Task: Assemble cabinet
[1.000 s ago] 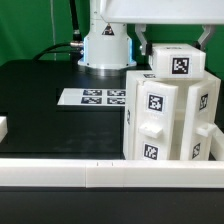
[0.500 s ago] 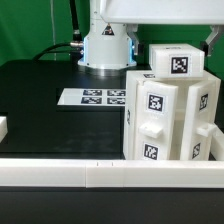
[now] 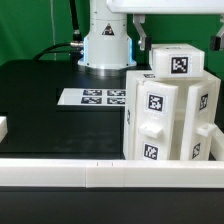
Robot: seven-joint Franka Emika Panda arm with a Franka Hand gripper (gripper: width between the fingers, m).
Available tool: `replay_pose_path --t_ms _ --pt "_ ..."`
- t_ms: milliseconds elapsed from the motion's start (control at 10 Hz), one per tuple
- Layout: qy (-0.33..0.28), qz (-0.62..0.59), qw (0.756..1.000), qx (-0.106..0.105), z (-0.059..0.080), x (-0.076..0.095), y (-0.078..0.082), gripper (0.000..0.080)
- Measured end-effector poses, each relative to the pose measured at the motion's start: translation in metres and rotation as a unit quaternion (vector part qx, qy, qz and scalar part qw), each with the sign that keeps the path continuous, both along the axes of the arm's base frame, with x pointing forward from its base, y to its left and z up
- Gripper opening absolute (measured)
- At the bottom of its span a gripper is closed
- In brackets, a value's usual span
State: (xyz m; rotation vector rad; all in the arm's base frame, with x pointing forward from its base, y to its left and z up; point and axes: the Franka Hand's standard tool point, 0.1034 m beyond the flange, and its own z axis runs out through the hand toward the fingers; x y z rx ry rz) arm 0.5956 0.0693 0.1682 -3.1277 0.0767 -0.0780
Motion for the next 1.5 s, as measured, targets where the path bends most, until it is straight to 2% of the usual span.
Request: replay_pose_path --t_ms 600,800,1300,1500 --pt "0.022 -0.008 1.0 0.005 -0.008 -0.005 -0.0076 0.0797" --pt "0.022 -0.008 1.0 0.005 -0.0089 -0.0053 -0.0077 0.0553" --pt "0.022 -0.022 1.0 0.005 -0.009 -0.0053 -0.0075 0.0553" --pt "0.024 -0.104 0.994 0.008 -0.0093 -0.0055 -0.0068 0.0554"
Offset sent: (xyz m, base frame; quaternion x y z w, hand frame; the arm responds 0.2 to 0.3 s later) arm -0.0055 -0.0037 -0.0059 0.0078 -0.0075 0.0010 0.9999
